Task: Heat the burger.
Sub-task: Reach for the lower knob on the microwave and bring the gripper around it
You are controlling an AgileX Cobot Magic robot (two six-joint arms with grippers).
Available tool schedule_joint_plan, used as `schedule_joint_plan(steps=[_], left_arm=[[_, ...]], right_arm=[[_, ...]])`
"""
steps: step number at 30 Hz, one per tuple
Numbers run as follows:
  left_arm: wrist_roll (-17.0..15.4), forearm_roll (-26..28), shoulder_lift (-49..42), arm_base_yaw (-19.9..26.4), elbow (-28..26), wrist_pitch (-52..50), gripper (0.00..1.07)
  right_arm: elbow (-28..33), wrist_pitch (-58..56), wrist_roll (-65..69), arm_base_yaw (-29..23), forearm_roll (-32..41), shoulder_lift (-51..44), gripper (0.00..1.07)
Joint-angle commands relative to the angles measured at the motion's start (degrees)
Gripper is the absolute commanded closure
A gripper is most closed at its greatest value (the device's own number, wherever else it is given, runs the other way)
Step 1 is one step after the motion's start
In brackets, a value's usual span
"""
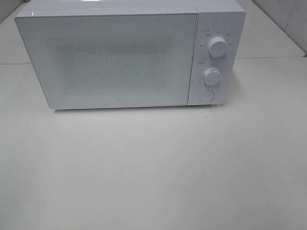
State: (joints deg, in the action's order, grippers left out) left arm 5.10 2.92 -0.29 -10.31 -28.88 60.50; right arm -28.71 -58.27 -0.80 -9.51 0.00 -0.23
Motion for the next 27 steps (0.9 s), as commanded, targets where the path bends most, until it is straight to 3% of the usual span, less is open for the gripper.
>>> schedule_joint_plan(steps=[1, 10, 16, 27], left_arm=[[0.2, 0.5, -0.5, 0.1, 0.2, -0.9, 1.06], [0.2, 0.5, -0.5, 0.1, 0.2, -0.9, 1.06], [0.2, 0.5, -0.5, 0.1, 0.2, -0.9, 1.06], [0.2, 0.5, -0.5, 0.1, 0.2, -0.9, 1.06]], right_arm=[[0.2, 1.0, -0.7, 0.2, 0.6, -1.3, 0.33], [0.2, 1.0, -0.7, 0.2, 0.6, -0.6, 0.33], [-1.0, 2.8, -0.7, 0.2, 0.6, 4.8, 0.33], [-1.1, 19.0, -1.0, 0.2, 0.6, 16.7, 0.34]])
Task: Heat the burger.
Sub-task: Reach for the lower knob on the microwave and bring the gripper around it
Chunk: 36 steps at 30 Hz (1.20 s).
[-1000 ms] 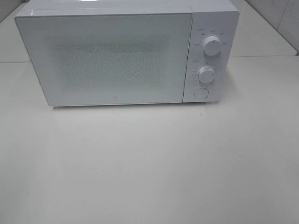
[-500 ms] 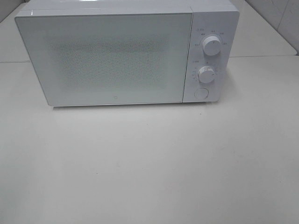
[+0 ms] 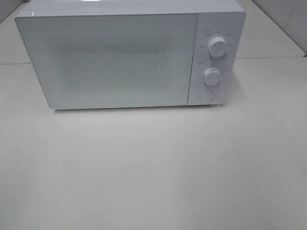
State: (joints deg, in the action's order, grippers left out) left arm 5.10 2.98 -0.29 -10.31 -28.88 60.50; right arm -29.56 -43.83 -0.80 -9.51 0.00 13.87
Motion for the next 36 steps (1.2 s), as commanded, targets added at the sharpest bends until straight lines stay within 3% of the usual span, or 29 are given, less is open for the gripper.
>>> schedule_joint_plan(steps=[1, 36], left_arm=[[0.2, 0.4, -0.5, 0.1, 0.2, -0.9, 1.06], [0.2, 0.4, -0.5, 0.1, 0.2, -0.9, 1.06]], right_arm=[[-0.3, 7.6, -1.0, 0.2, 0.6, 4.8, 0.33], [-0.3, 47.3, -0.9, 0.2, 0.6, 47.1, 0.34]])
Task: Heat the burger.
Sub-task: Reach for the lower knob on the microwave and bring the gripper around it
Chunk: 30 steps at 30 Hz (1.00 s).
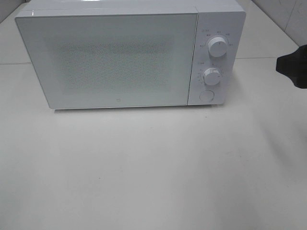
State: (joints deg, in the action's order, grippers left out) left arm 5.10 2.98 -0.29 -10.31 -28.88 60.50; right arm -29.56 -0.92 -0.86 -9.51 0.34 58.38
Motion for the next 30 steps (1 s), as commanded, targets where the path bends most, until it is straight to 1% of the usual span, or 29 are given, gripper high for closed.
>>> schedule_joint_plan(steps=[1, 3, 6, 7, 9, 11, 14, 15, 20, 22, 25, 27, 29, 30], left_arm=[[0.2, 0.4, -0.5, 0.1, 0.2, -0.9, 1.06], [0.2, 0.4, -0.5, 0.1, 0.2, -0.9, 1.06], [0.2, 0.4, -0.5, 0.1, 0.2, -0.9, 1.06], [0.2, 0.4, -0.5, 0.1, 0.2, -0.9, 1.06], [0.2, 0.4, -0.5, 0.1, 0.2, -0.9, 1.06], [0.2, 0.4, -0.5, 0.1, 0.2, -0.9, 1.06], [0.2, 0.4, -0.5, 0.1, 0.2, -0.9, 1.06], [0.2, 0.4, -0.5, 0.1, 0.2, -0.9, 1.06], [0.2, 0.4, -0.5, 0.1, 0.2, -0.9, 1.06], [0.2, 0.4, -0.5, 0.1, 0.2, -0.9, 1.06], [0.2, 0.4, -0.5, 0.1, 0.2, -0.9, 1.06], [0.2, 0.4, -0.5, 0.1, 0.2, -0.9, 1.06], [0.2, 0.4, -0.5, 0.1, 0.2, -0.9, 1.06], [0.2, 0.4, -0.5, 0.1, 0.2, -0.9, 1.06]], right_arm=[[-0.3, 4.4, -0.9, 0.2, 0.3, 2.6, 0.34], [-0.3, 8.4, -0.9, 0.2, 0.3, 5.9, 0.34], [-0.3, 9.4, -0.9, 0.2, 0.3, 7.0, 0.34], [-0.3, 12.3, -0.9, 0.2, 0.3, 9.3, 0.34], [-0.3, 13.8, -0.9, 0.2, 0.3, 10.4, 0.34], [-0.3, 19.5, -0.9, 0.2, 0.3, 15.1, 0.34], [-0.3, 20.7, -0.9, 0.2, 0.3, 16.3, 0.34], [-0.3, 23.7, -0.9, 0.2, 0.3, 18.4, 0.34], [-0.3, 28.6, -0.9, 0.2, 0.3, 22.3, 0.34], [-0.3, 32.6, -0.9, 0.2, 0.2, 25.8, 0.34], [-0.3, 33.4, -0.9, 0.2, 0.2, 26.7, 0.34], [-0.3, 36.1, -1.4, -1.7, 0.1, 29.7, 0.34], [-0.3, 36.8, -2.1, -2.7, 0.2, 30.5, 0.34], [-0.3, 38.3, -2.7, -4.8, 0.8, 32.1, 0.34]])
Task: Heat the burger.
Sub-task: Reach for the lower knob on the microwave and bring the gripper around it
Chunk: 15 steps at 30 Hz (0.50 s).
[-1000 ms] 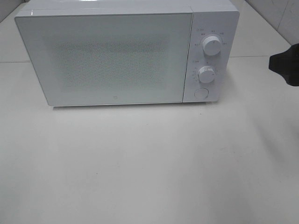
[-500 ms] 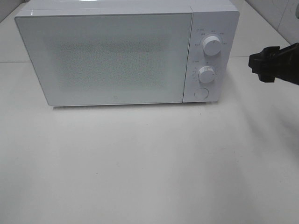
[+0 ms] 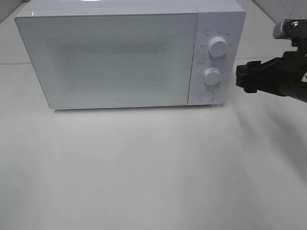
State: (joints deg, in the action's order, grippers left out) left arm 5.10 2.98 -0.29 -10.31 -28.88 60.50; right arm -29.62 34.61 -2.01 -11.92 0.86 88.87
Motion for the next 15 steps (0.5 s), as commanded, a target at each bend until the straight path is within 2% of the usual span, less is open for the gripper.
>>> schedule_joint_plan(steps=[1, 2, 6, 8, 9, 11, 15], left_arm=[[0.2, 0.4, -0.5, 0.1, 0.2, -0.9, 1.06], [0.2, 0.4, -0.5, 0.1, 0.2, -0.9, 1.06], [0.2, 0.4, -0.5, 0.1, 0.2, -0.9, 1.06], [0.2, 0.4, -0.5, 0.1, 0.2, -0.9, 1.06], [0.2, 0.4, -0.5, 0.1, 0.2, -0.9, 1.06], [0.2, 0.4, -0.5, 0.1, 0.2, -0.9, 1.06], [0.2, 0.4, -0.5, 0.1, 0.2, -0.9, 1.06]], right_arm=[[-0.2, 2.8, -1.5, -2.4, 0.3, 1.6, 0.34], [-0.2, 4.9, -1.7, -4.9, 1.7, 3.0, 0.34], [-0.2, 8.0, -2.6, -8.3, 5.7, 5.0, 0.34], [-0.2, 11.6, -5.6, -11.8, 12.1, 7.0, 0.34], [-0.2, 11.6, -5.6, -11.8, 12.1, 7.0, 0.34], [-0.2, 15.5, -10.4, -15.4, 17.0, 8.7, 0.34], [-0.2, 18.3, -12.0, -17.6, 17.9, 10.6, 0.34]])
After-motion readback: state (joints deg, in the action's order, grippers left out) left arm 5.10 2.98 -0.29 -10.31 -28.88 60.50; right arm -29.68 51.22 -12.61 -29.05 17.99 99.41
